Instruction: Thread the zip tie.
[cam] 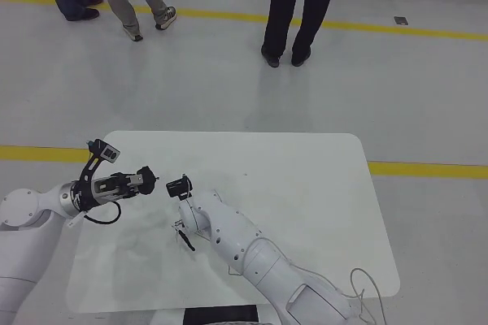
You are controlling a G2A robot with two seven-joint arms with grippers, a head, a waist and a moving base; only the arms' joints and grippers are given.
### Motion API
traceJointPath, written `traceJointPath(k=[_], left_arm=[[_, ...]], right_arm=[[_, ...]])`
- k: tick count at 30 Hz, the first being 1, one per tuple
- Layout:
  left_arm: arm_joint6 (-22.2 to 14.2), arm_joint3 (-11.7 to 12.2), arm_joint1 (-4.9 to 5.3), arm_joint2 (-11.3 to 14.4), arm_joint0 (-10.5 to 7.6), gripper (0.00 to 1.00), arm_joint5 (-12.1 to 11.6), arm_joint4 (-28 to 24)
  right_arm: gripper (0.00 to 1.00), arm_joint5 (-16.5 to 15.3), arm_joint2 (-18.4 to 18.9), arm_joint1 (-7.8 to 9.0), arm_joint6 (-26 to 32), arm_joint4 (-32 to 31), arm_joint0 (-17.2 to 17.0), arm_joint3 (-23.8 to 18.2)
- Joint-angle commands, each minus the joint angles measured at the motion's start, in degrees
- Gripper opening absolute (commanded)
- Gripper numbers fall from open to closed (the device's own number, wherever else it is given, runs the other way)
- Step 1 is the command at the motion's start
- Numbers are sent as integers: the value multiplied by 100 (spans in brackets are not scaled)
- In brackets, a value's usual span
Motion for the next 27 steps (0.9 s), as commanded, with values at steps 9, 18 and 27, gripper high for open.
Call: traceJointPath(k=[9, 18, 27], left_arm=[[0, 0, 0, 0, 0, 0, 0, 0], [0, 0, 0, 0, 0, 0, 0, 0], [0, 0, 0, 0, 0, 0, 0, 0]], right_arm=[[7, 0, 62, -59, -9, -79, 8, 137], [7, -39, 83, -87, -61, -39, 34, 226], [7, -92, 86, -109, -69, -37, 79, 326]])
